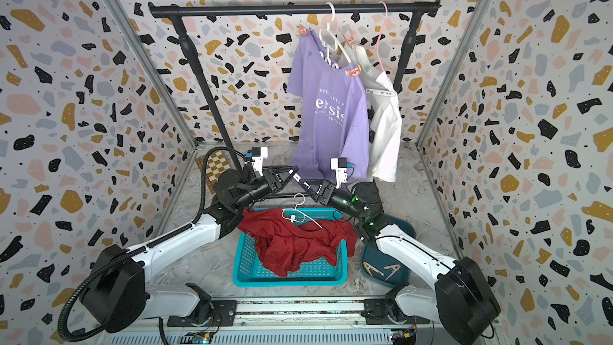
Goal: Use clothespins to secure the t-shirt on both sides of the hanger
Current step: Pick up the clothespin from the storage box.
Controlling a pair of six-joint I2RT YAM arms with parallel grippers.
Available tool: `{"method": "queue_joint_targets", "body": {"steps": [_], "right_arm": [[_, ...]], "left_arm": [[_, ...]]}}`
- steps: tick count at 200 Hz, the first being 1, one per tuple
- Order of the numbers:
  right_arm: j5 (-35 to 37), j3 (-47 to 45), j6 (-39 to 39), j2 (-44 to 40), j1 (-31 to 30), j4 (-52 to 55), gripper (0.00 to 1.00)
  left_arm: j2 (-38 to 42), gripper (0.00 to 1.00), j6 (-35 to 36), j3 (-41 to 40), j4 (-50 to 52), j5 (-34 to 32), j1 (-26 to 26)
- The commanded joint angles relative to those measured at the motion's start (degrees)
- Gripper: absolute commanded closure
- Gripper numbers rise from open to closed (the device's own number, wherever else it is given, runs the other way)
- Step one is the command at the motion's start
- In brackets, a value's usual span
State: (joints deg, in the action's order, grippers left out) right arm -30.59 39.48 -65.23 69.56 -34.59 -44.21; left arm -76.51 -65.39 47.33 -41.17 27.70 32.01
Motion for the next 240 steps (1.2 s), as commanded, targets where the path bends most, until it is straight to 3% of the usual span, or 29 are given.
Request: {"method": "queue_joint_targets", "body": {"steps": [1,106,240], "right_arm": [[0.1,2.4,-0.5,0.5,-0.6,-3.3,0.25],[1.0,3.5,1.0,1.8,-1.0,-3.5,0.45],[2.8,4.5,3.3,1.4,-1.0,-0.6,0.60]], "left_arm": [[0.5,0.80,-0.3,-0.6,-5.0,-0.6,0.3],[-0.1,0.81,-1.4,-2.2,-6.8,-1.5,0.9],[-0.2,0.80,-1.6,-3.3,-7.3,-2.7,1.8]]}}
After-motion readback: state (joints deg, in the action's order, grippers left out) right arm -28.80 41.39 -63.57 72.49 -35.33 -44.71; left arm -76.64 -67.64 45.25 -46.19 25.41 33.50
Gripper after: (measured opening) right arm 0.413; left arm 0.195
